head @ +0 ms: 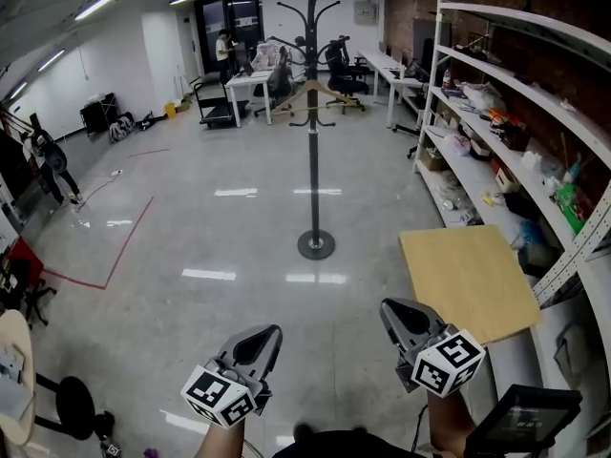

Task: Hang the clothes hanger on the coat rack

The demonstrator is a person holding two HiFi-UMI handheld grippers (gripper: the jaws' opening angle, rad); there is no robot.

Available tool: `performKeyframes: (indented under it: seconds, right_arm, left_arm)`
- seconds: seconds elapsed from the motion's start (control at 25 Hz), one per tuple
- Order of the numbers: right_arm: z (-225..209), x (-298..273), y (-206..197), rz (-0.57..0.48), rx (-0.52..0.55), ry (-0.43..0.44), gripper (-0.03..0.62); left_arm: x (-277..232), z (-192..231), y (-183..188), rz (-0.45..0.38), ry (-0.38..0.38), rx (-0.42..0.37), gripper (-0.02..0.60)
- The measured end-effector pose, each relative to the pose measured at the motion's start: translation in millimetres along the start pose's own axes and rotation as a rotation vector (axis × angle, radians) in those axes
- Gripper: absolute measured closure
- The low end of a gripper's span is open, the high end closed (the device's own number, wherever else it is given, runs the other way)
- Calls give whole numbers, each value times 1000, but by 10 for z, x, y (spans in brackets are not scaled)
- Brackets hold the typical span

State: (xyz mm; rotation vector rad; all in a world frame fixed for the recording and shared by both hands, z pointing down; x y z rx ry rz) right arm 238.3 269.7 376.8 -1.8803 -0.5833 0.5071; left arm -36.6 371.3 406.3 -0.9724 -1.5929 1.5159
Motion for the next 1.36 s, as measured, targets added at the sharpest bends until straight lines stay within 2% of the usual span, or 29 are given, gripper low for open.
performKeyframes:
  seconds: [0.24,0.4,0.52,0.72,1.12,1.36]
  right_arm:
    - [-21,156,52,-15,14,-5,588]
    - [-38,133,136,6,42,25,588]
    - [-98,222,137,-1,19,17,588]
    - [-73,179,155,2,27,22,588]
    - [-91,150,186,5,21,47,588]
    - [-53,59,192,-6,51,41,588]
  left_arm:
    - [-127,-173,186,-10,-44,-67,581]
    - [-208,-243,254,-26,-50,-64,581]
    - [-304,-282,263,-20,-66,-61,581]
    - [-249,-214,295,-38,-41,-56,581]
    - [-208,-182,176,-35,-27,7,581]
    - [-171,-120,185,-47,-34,-6,581]
Point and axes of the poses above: the fingertips, and each gripper's own axes: x backward along the fingers, z to its left, y out of its top, the point moved 8 cm from there along x, backward along the fingers, and after that the axes turned 14 degrees about -x, right-handed, at the moved point
